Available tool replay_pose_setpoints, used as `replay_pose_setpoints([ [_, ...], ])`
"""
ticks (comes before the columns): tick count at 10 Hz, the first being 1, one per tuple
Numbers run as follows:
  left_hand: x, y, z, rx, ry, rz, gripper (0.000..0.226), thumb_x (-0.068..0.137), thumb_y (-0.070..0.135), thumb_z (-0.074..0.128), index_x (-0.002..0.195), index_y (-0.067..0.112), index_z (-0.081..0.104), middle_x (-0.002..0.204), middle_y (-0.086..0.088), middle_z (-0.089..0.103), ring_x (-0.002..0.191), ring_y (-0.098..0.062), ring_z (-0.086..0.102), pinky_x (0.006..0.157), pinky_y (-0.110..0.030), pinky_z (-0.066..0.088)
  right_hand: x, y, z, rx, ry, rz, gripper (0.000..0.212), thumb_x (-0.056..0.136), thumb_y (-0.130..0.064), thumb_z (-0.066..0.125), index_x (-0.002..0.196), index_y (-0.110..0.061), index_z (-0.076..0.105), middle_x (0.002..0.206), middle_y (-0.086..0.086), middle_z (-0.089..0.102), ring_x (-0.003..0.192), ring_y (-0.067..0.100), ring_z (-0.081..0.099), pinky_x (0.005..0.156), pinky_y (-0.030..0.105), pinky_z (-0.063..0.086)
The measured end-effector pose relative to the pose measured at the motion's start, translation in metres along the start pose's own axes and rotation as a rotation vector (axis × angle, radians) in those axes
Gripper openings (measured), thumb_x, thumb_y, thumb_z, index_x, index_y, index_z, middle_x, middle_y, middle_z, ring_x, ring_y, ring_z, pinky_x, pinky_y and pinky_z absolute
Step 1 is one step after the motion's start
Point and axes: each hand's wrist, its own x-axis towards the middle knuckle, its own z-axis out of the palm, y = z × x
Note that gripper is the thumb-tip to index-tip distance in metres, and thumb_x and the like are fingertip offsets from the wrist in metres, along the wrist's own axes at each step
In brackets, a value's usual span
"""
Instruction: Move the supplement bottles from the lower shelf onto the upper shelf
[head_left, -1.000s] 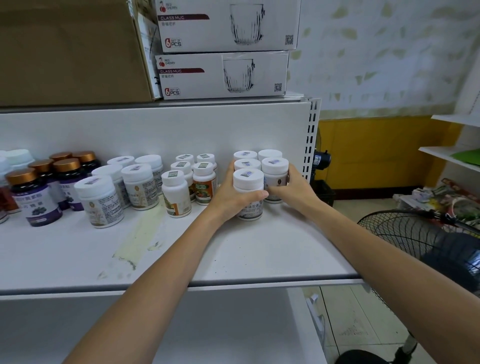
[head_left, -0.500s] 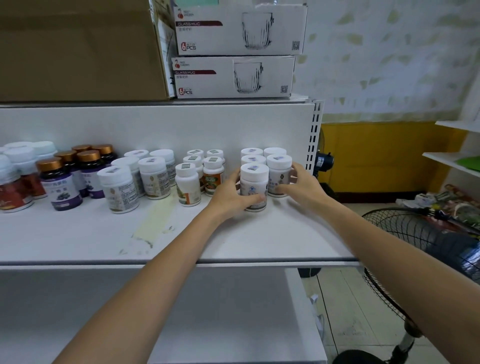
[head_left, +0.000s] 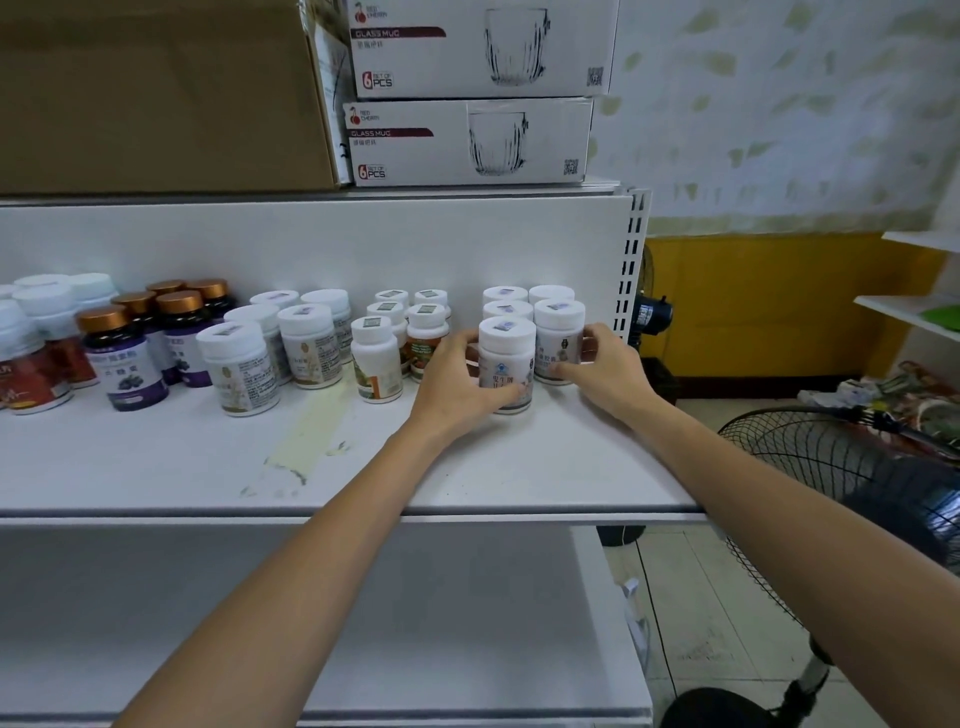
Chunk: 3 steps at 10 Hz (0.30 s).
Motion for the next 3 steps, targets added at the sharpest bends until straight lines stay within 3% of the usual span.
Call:
replay_pose_setpoints([
  [1, -0.0005, -0.0006, -0.0002, 0.006, 0.015, 0.005, 0.064, 0.063, 0.025, 0.084, 0.117, 0.013, 0.051, 0.114, -0.001, 0.059, 0.092, -0.012, 0.056, 0.062, -0.007, 0.039, 0.0003, 0.0008, -0.0004, 0.009, -0.005, 0.022, 0.049, 0.078, -0.025, 0.074, 0.118, -0.009, 0.051, 0.116, 0.006, 0.060, 0.095, 0.014, 0.052, 0.080, 0.026, 0.040],
  [2, -0.0009, 0.0004, -0.0022, -0.004, 0.001, 0.006, 0.070, 0.064, 0.026, 0.084, 0.122, 0.014, 0.046, 0.116, 0.002, 0.056, 0.096, -0.011, 0.055, 0.068, -0.008, 0.039, -0.0016, 0.0016, -0.0003, 0.007, 0.005, 0.007, 0.047, 0.079, -0.023, 0.072, 0.119, -0.009, 0.050, 0.117, 0.006, 0.060, 0.095, 0.014, 0.051, 0.080, 0.025, 0.039],
  [3, -0.0053, 0.0017, -0.0064, -0.021, -0.022, -0.032, 0.083, 0.065, 0.028, 0.083, 0.133, 0.014, 0.038, 0.123, 0.002, 0.052, 0.104, -0.012, 0.053, 0.085, -0.022, 0.040, -0.0066, -0.0048, -0.0013, 0.074, 0.046, 0.046, 0.057, 0.080, -0.020, 0.070, 0.130, -0.008, 0.043, 0.124, 0.007, 0.054, 0.103, 0.015, 0.049, 0.083, 0.024, 0.037],
])
